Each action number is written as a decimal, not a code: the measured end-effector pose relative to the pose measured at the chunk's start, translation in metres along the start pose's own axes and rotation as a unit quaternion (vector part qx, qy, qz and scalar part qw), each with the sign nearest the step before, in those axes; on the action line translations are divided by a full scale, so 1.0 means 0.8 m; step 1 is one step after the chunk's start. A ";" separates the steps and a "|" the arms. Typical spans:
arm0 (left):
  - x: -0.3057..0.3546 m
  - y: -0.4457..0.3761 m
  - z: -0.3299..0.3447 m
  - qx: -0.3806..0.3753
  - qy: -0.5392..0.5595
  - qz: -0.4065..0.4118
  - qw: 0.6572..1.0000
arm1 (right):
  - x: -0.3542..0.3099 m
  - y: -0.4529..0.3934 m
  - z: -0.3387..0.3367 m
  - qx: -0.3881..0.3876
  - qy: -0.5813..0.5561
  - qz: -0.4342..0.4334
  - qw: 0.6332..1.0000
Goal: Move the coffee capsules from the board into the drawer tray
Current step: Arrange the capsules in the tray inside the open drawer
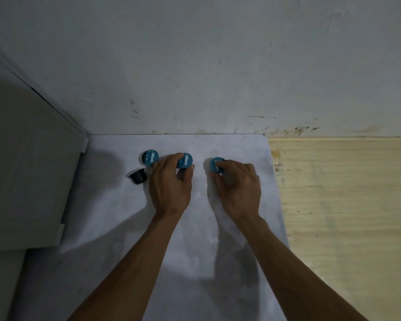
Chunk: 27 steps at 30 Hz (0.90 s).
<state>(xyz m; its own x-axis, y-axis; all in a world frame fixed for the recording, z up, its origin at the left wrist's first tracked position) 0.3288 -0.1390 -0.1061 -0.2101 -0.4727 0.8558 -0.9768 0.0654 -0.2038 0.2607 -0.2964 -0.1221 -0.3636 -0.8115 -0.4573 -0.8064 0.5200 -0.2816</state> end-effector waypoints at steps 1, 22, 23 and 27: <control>-0.001 0.002 -0.001 0.000 0.014 -0.004 1.000 | -0.001 0.001 -0.002 0.000 -0.002 0.001 1.000; 0.137 0.175 -0.289 -0.001 0.168 -0.019 0.986 | -0.172 0.152 -0.220 -0.011 -0.148 -0.020 0.989; 0.136 0.187 -0.320 0.005 0.163 -0.011 0.987 | -0.195 0.169 -0.228 -0.019 -0.156 -0.026 0.987; 0.113 0.233 -0.444 0.015 0.122 0.005 0.992 | -0.278 0.244 -0.250 -0.040 -0.189 -0.047 0.980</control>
<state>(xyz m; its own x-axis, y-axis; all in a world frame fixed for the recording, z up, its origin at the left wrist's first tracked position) 0.1136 0.1428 0.1022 -0.2265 -0.2458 0.9425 -0.9739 0.0408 -0.2234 0.0907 -0.0679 0.0933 -0.0988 -0.6904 -0.7167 -0.8675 0.4127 -0.2779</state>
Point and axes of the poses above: each hand's wrist, its own y-axis away from the middle knuckle, its own z-axis out of the palm, x = y × z, the point moved 5 cm from there along -y, towards the middle knuckle, and after that the axes turned 14 degrees about y, right-handed, at the moved point
